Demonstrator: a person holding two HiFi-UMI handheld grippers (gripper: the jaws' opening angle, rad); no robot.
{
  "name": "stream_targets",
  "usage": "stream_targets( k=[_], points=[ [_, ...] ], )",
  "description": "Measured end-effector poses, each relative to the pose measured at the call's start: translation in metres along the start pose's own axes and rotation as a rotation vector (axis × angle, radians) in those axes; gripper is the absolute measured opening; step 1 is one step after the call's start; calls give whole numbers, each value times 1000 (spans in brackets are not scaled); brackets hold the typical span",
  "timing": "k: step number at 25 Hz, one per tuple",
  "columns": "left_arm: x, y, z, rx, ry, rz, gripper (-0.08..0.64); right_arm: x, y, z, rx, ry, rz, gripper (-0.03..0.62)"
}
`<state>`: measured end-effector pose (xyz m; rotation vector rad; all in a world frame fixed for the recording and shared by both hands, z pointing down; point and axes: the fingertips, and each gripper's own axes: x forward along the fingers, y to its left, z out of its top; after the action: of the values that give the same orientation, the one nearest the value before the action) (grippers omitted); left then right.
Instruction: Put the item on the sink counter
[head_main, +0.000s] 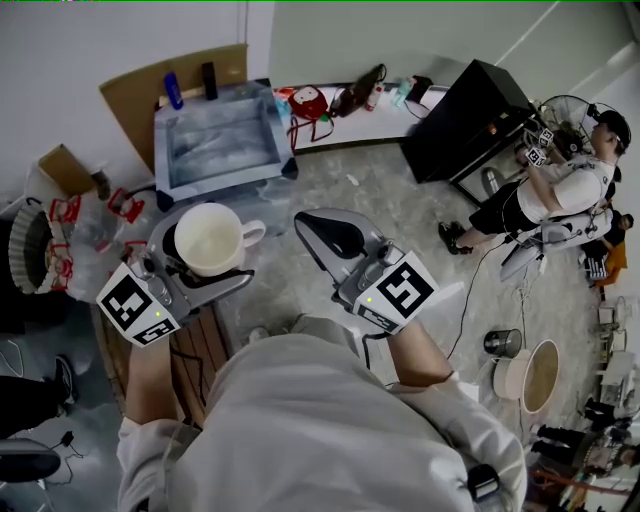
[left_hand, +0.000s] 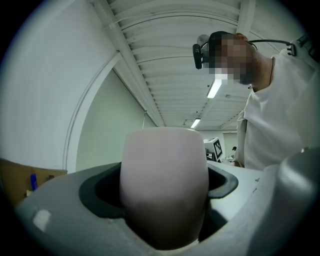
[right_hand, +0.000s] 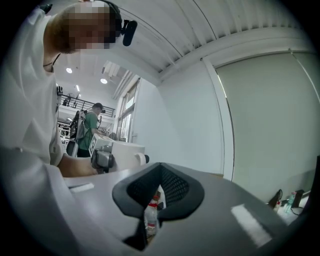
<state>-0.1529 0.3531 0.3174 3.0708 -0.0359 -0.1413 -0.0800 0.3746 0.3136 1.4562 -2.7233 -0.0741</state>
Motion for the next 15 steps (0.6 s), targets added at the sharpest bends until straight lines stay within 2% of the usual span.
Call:
stream_targets(
  k=[7, 15],
  points=[
    [2, 24, -2, -12, 7, -14, 469, 20, -11, -2, 3, 3, 2, 5],
    [36, 70, -8, -20, 12, 18, 469, 44, -67, -13, 15, -5, 41, 5]
  ],
)
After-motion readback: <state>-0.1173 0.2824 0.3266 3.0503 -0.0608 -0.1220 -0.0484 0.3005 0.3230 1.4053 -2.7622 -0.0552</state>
